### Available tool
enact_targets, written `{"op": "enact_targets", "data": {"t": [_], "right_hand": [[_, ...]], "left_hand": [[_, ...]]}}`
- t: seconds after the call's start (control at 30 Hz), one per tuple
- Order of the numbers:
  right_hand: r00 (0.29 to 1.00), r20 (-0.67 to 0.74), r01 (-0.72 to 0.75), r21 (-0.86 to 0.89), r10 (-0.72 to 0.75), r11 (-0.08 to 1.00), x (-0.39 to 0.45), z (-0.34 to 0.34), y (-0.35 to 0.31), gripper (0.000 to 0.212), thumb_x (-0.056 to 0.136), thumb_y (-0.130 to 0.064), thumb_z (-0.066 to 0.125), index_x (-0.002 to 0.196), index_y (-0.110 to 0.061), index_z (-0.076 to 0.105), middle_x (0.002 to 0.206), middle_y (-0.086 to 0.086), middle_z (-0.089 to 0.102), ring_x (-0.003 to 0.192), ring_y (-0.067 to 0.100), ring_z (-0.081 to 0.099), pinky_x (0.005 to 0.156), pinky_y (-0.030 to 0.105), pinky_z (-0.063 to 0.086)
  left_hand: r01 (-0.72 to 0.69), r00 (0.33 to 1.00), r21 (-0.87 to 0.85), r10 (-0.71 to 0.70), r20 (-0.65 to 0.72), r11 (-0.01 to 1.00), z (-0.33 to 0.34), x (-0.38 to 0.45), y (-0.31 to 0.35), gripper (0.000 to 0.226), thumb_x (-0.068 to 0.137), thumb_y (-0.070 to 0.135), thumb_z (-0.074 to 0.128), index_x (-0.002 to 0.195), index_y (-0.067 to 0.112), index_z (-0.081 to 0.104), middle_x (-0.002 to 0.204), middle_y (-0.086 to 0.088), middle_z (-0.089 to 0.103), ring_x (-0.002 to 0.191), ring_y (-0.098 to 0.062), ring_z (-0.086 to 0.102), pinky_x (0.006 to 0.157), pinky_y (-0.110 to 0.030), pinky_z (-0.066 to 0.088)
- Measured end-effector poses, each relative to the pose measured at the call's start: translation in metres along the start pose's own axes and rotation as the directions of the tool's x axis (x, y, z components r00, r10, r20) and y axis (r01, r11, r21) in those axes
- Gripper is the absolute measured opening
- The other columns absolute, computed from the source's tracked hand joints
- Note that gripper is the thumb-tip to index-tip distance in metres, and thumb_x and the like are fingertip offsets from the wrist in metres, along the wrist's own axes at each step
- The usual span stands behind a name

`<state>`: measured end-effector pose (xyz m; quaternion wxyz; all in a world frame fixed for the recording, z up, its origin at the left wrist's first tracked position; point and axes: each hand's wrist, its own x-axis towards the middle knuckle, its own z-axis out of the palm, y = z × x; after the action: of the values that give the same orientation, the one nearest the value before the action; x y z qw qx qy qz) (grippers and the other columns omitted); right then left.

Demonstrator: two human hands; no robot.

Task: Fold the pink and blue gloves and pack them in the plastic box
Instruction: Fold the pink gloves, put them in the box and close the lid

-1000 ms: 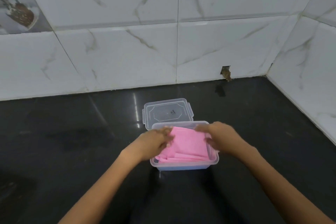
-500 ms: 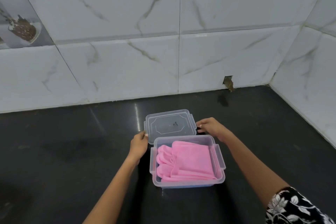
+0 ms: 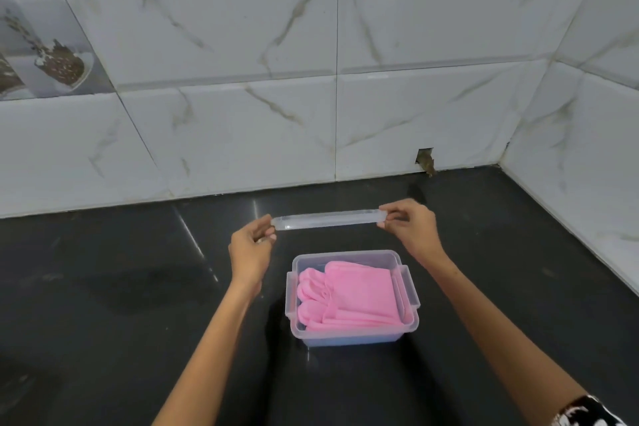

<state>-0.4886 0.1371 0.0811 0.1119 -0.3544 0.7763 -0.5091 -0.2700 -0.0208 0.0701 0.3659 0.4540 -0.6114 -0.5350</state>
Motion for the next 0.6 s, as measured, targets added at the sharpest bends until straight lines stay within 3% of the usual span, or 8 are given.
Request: {"op": "enact_targets", "data": {"t": [0.13,0.3,0.37,0.43,0.53,0.6], "right_hand": [[0.989,-0.115,0.109,0.106,-0.097,0.988,-0.03,-0.023,-0.021,0.02,0.078,-0.013,0.073,0.095,-0.006,0.068,0.096,0.006,0.065,0.085,0.014,0.063,0.075,0.019,0.055],[0.997,-0.074,0.035,0.284,-0.015,0.958,-0.058,-0.04,-0.034,0.018,0.087,-0.026,0.062,0.101,-0.018,0.072,0.09,-0.006,0.073,0.082,0.007,0.068,0.067,0.018,0.055],[0.991,-0.126,-0.024,0.2,0.05,0.98,-0.063,-0.041,-0.031,0.018,0.088,-0.024,0.063,0.102,-0.018,0.072,0.086,-0.009,0.072,0.077,0.007,0.067,0.063,0.017,0.054],[0.987,-0.135,-0.077,0.043,0.083,0.996,-0.067,-0.038,-0.025,0.015,0.088,-0.023,0.063,0.096,-0.016,0.074,0.081,-0.001,0.073,0.071,0.011,0.067,0.059,0.022,0.054],[0.989,-0.107,-0.11,-0.12,0.098,0.987,-0.074,-0.027,-0.013,0.018,0.089,-0.019,0.06,0.089,-0.006,0.072,0.079,0.015,0.073,0.07,0.027,0.07,0.061,0.043,0.059],[0.993,-0.08,-0.103,-0.187,0.089,0.977,-0.077,-0.016,-0.007,0.016,0.09,-0.016,0.057,0.091,-0.007,0.07,0.077,0.01,0.072,0.065,0.022,0.068,0.054,0.033,0.057]], "left_hand": [[-0.178,0.98,-0.034,0.174,-0.096,0.983,-0.014,-0.034,0.031,0.038,0.074,0.016,0.08,0.11,0.016,0.07,0.098,0.007,0.072,0.087,-0.003,0.065,0.08,-0.019,0.052],[-0.253,0.963,-0.027,0.249,-0.099,0.967,-0.015,-0.063,0.042,0.029,0.069,0.023,0.084,0.096,0.026,0.073,0.08,0.014,0.072,0.07,0.007,0.064,0.061,-0.004,0.048],[-0.2,0.979,0.005,0.2,-0.032,0.98,-0.012,-0.067,0.036,0.03,0.068,0.021,0.085,0.095,0.024,0.073,0.075,0.014,0.071,0.066,0.005,0.065,0.059,-0.003,0.048],[-0.133,0.991,0.084,0.131,0.027,0.988,-0.01,-0.072,0.025,0.028,0.068,0.016,0.084,0.095,0.016,0.075,0.075,0.011,0.071,0.065,0.004,0.065,0.058,-0.003,0.047],[-0.069,0.997,0.191,0.059,0.058,0.979,-0.006,-0.076,0.009,0.022,0.071,0.01,0.082,0.091,0.008,0.075,0.072,0.011,0.068,0.066,0.006,0.061,0.056,-0.002,0.043],[-0.052,0.997,0.241,0.038,0.062,0.969,-0.003,-0.076,0.004,0.018,0.072,0.01,0.081,0.089,0.007,0.075,0.068,0.012,0.065,0.066,0.003,0.06,0.06,-0.009,0.047]]}}
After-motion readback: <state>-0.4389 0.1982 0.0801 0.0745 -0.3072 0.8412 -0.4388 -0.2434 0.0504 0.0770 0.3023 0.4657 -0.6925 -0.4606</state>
